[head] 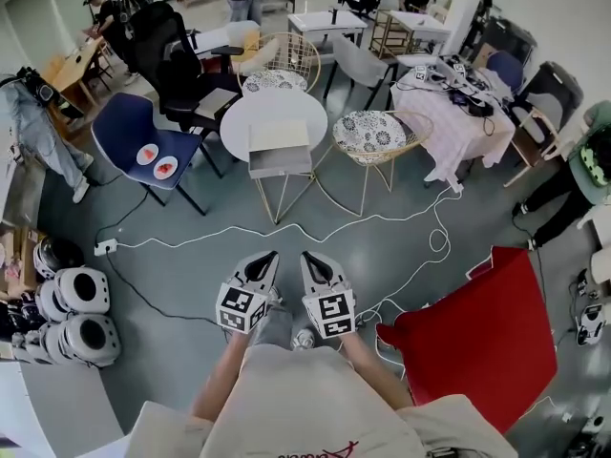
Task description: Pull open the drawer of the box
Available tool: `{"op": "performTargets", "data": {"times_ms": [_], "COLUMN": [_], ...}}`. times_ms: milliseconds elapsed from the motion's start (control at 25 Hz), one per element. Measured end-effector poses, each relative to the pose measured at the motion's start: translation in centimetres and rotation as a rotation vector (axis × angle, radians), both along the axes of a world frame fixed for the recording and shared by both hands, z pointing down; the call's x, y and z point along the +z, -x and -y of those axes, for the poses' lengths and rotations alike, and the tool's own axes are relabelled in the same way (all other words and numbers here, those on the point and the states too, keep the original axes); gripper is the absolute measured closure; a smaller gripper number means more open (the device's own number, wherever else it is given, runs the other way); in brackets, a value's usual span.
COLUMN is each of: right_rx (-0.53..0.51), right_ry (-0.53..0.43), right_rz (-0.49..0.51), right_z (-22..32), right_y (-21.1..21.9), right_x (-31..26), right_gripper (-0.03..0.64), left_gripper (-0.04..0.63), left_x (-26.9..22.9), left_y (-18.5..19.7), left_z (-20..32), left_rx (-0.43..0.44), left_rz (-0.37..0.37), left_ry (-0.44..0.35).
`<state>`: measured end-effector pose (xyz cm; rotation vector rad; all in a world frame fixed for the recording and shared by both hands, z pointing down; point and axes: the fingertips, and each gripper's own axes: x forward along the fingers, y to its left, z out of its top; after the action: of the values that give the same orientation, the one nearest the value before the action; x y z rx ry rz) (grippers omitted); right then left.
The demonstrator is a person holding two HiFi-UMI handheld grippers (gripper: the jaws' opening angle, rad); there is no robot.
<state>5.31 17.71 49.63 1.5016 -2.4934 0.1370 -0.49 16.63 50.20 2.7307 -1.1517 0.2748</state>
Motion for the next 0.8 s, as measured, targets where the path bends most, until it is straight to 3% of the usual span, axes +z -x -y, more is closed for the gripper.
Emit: {"op": "performTargets", "data": {"times_ms": [400,800], "right_rx": [0.017,0.013], "right_ry": [0.000,-0.010], "right_rz": [-0.009,-0.006], "right_z": [0.3,1.7], "right_y": [-0.9,1.3], "right_x": [-1.8,-2.7], "right_gripper": [0.601,0.601], "left_gripper": [0.583,0.583], "left_x": [-2.0,-2.9], "left_y": [-1.5,0.7], "left_z": [0.2,1.4], "left_rx": [0.020,0.007], "left_rz": [-0.020,-0.022], "left_ry": [-0.013,-0.004]}}
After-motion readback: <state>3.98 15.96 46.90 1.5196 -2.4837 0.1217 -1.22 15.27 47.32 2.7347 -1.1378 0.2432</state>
